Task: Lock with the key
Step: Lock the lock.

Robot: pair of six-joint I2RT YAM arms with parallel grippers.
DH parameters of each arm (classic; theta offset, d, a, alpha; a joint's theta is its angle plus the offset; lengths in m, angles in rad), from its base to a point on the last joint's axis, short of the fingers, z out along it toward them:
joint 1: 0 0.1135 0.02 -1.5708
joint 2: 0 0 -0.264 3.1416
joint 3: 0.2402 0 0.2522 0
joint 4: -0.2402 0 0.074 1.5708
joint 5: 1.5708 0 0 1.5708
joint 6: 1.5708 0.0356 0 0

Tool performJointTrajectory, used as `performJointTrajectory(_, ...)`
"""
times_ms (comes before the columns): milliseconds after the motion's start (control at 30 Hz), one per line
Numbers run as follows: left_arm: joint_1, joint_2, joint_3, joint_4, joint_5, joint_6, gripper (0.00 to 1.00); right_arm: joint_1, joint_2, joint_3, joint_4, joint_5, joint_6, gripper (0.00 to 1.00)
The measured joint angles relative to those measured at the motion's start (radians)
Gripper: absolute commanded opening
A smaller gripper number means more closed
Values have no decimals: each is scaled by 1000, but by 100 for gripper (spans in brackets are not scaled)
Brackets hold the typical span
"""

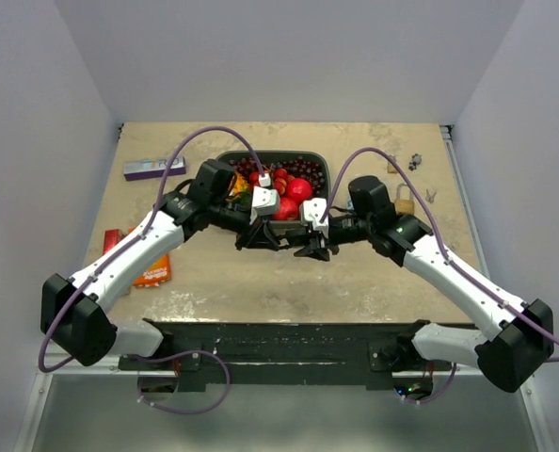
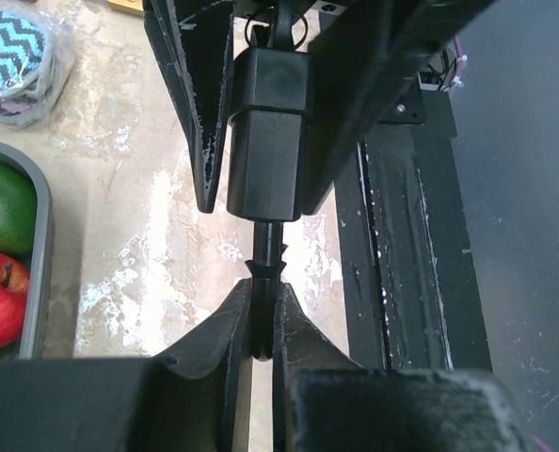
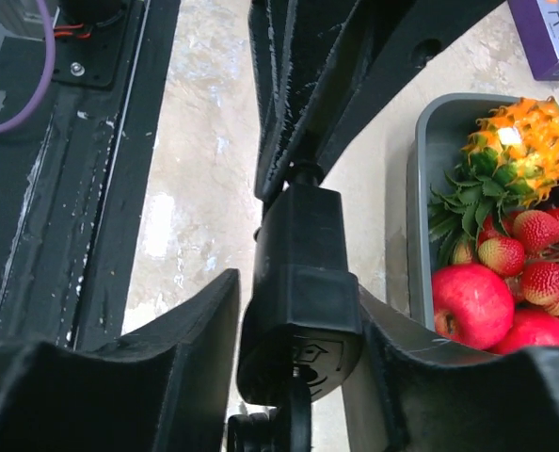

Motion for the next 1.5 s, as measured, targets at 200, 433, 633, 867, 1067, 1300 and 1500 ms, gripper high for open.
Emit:
performJointTrajectory(200, -4, 0, 1, -6, 7, -17, 0, -2, 2, 0, -3, 5, -22, 14)
performJointTrajectory(433, -6, 5, 2, -6, 2, -28, 21, -3, 14, 6, -7, 4, -17, 0)
performJointTrajectory(633, -6, -5, 3, 50, -25, -16, 47, -8, 40, 10, -7, -1, 86, 0)
performJointTrajectory(867, 22, -53, -30, 79, -49, 20, 61, -61, 44, 10, 43, -29, 239, 0)
performJointTrajectory(1067, 79, -58, -82, 81, -36, 38, 64, -79, 42, 10, 84, -56, 314, 0)
performJointTrajectory(1300, 79, -58, -169, 228, 55, -84, 59, -79, 32, 10, 141, -98, 379, 0)
performJointTrajectory(1500, 79, -60, -185, 361, 110, -203, 28, -79, 31, 10, 159, -108, 391, 0)
